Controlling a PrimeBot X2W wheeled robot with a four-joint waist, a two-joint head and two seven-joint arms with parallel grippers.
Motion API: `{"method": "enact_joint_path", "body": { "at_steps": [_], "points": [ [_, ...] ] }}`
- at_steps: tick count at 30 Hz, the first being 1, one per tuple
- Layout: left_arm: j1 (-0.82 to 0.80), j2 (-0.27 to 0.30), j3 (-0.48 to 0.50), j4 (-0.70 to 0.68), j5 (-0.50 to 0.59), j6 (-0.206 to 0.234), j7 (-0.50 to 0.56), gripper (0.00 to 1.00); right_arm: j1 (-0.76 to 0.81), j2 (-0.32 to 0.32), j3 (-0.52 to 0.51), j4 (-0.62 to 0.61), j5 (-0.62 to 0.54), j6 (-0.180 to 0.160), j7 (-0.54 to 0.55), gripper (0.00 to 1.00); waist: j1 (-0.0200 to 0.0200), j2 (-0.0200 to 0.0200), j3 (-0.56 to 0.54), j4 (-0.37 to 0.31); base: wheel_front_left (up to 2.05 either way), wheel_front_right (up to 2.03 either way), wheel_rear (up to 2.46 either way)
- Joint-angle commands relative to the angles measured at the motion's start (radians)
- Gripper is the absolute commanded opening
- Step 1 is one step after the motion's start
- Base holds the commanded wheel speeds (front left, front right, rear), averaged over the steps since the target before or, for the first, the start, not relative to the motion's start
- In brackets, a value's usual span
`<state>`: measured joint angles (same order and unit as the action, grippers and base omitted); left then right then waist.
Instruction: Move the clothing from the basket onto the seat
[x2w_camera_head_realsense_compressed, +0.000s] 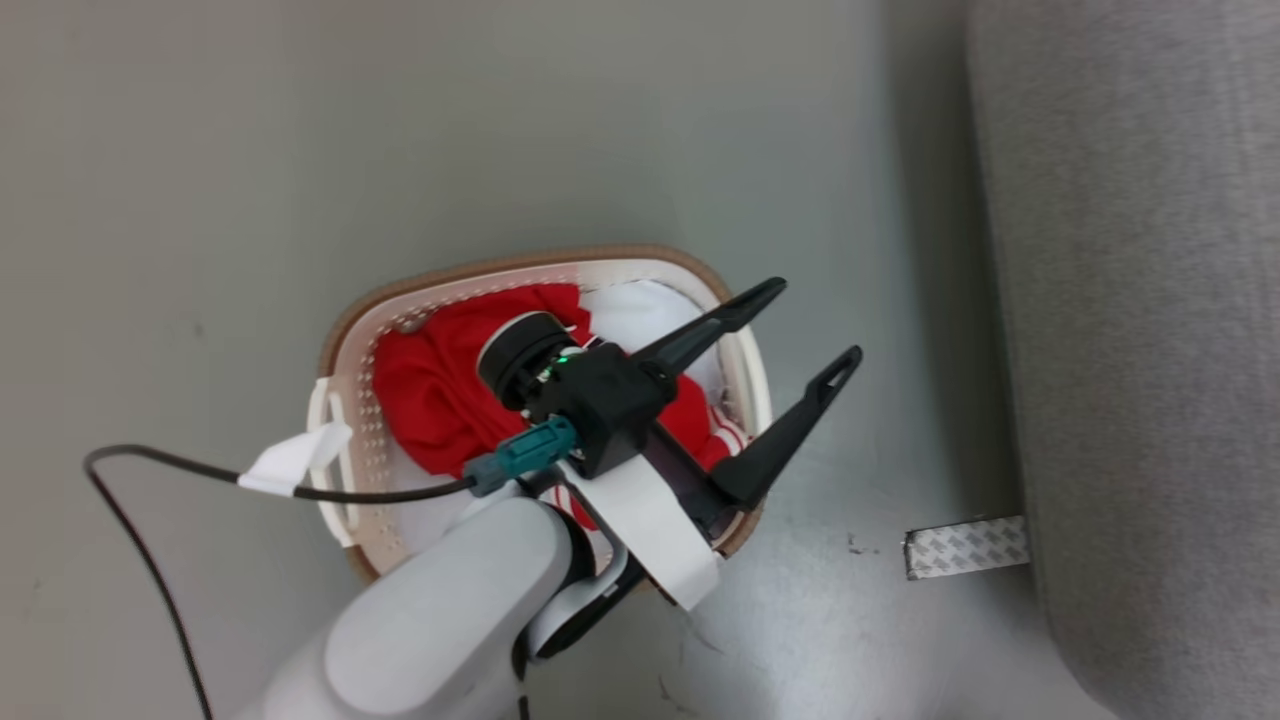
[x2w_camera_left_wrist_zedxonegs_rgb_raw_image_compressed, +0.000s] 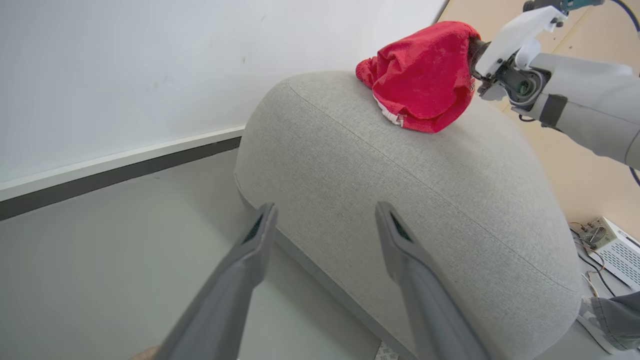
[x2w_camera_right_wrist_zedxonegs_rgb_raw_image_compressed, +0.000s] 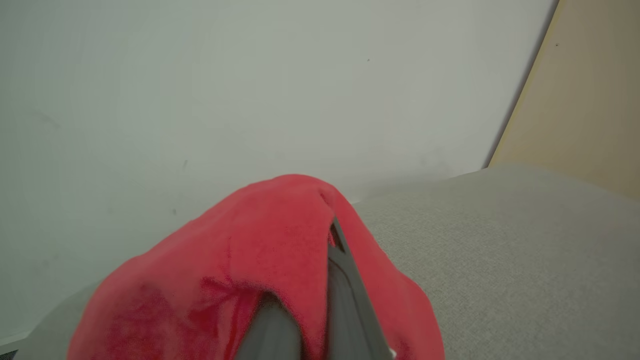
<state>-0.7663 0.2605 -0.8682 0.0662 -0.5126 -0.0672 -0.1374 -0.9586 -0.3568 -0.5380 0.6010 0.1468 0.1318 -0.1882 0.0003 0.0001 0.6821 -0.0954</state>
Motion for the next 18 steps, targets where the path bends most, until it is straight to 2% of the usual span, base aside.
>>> {"method": "enact_joint_path", "body": {
  "at_steps": [1,2,3,4,10,18],
  "points": [
    [0.007,0.01,0.006,0.009,-0.001,0.003,-0.013,1.0,0.021,0.018,-0.042,0.041,-0.035,-0.002,-0.015,0.0,-0.0003,-0.0001,0.018,0.023,0.0,0.0,0.0],
    [0.016,0.014,0.007,0.015,-0.006,0.004,-0.017,1.0,0.033,0.031,-0.066,0.064,-0.054,-0.002,-0.022,0.03,-0.0003,-0.0001,0.012,0.021,0.0,0.0,0.0],
    [0.023,0.017,0.008,0.019,-0.009,0.005,-0.022,1.0,0.045,0.042,-0.085,0.084,-0.07,-0.002,-0.033,0.42,-0.0003,-0.0001,0.004,0.018,0.0,0.0,0.0],
    [0.03,0.019,0.01,0.022,-0.013,0.005,-0.026,1.0,0.056,0.052,-0.1,0.102,-0.082,-0.002,-0.043,1.0,-0.0003,-0.0001,-0.004,0.015,0.0,0.0,0.0],
    [0.081,0.046,0.023,0.044,-0.042,0.023,-0.044,1.0,0.148,0.14,-0.084,0.124,-0.117,-0.002,-0.077,1.0,-0.0003,-0.0001,-0.083,-0.02,0.0,0.0,0.0],
    [0.177,0.06,0.054,0.094,-0.066,0.059,-0.094,1.0,0.35,0.21,0.012,-0.08,-0.097,-0.002,-0.077,1.0,-0.0003,-0.0001,-0.262,-0.041,0.0,0.0,0.0]
  ]
}}
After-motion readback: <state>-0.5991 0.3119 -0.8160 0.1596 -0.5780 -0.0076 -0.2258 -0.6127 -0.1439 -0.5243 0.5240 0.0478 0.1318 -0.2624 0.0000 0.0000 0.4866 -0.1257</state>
